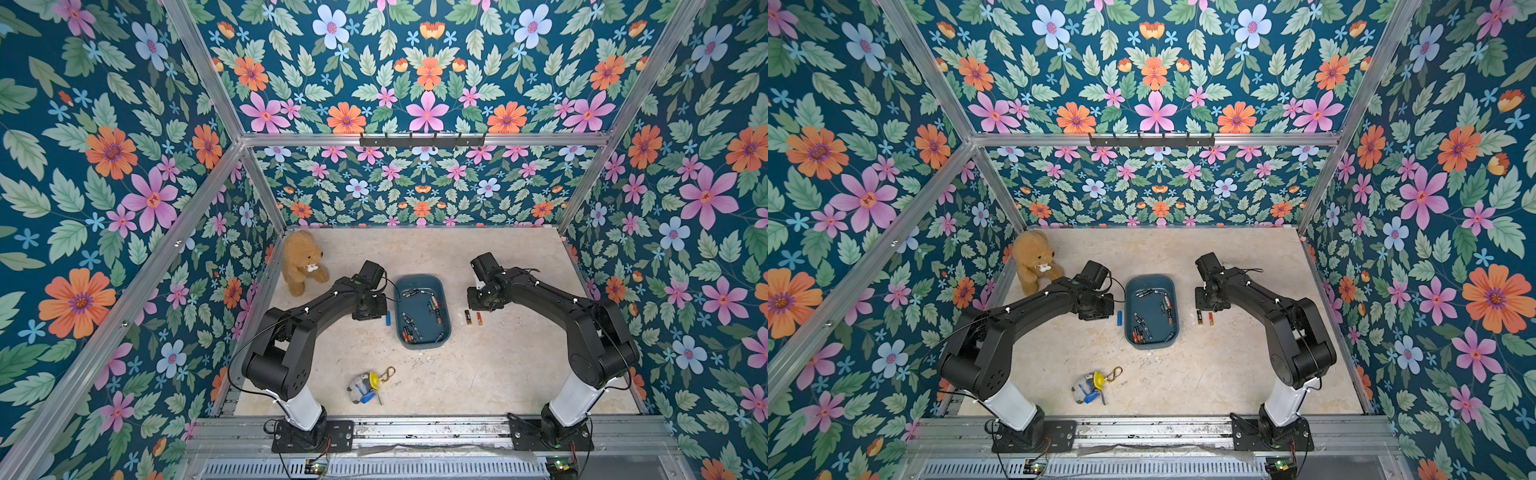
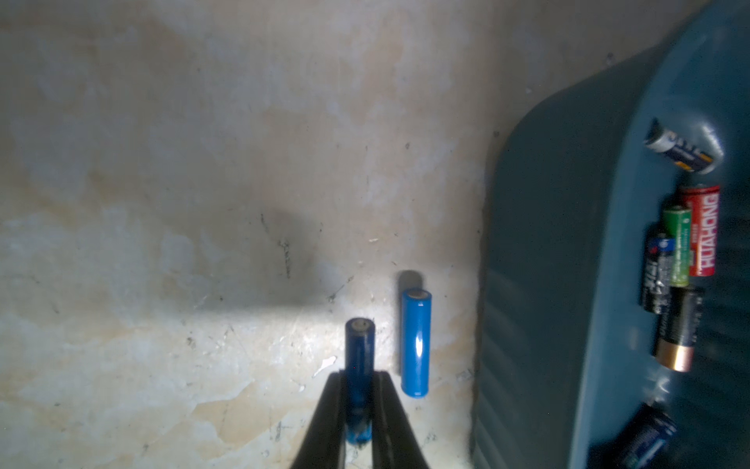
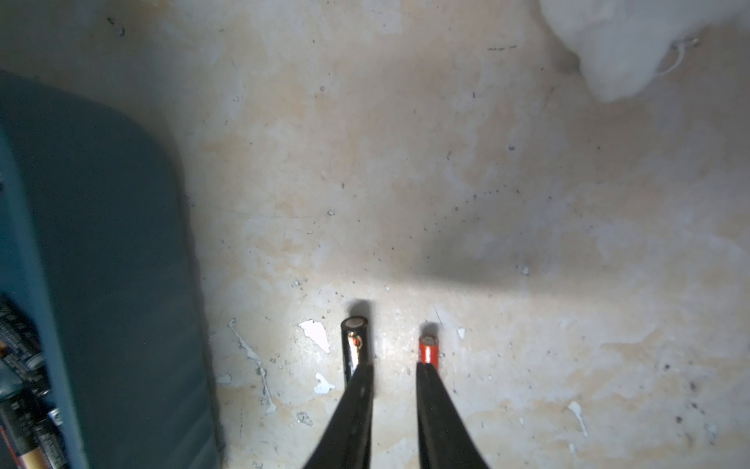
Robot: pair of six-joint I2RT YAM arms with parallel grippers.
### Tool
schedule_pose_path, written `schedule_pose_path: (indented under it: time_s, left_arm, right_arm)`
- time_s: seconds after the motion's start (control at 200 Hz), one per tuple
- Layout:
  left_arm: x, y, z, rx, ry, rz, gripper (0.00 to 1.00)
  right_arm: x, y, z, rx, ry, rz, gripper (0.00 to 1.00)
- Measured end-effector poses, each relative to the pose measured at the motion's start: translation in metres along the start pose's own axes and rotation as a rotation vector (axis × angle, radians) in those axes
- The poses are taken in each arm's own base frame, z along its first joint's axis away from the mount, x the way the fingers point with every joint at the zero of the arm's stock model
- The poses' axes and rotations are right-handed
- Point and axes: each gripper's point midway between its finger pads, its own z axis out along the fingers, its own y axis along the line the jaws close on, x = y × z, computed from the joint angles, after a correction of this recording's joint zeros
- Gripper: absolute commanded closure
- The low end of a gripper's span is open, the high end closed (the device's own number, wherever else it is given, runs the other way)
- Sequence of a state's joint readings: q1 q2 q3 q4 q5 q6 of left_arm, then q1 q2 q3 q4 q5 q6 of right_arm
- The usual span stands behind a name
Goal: Take the batteries out of the storage box
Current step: Place the battery at the center of the board.
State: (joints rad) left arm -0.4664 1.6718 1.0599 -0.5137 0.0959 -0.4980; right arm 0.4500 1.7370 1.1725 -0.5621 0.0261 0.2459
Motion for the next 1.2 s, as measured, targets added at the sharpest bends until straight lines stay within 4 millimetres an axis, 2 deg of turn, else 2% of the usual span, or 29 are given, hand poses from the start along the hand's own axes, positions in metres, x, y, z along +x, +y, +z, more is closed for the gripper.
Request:
schedule_pose_path:
  time_s: [1.2]
  left_arm:
    - [0.01, 0.007, 0.021, -0.011, 0.039, 0.0, 0.85]
  right_arm:
    - [0.002, -0.001, 0.002, 0.004, 0.01, 0.0, 0.74]
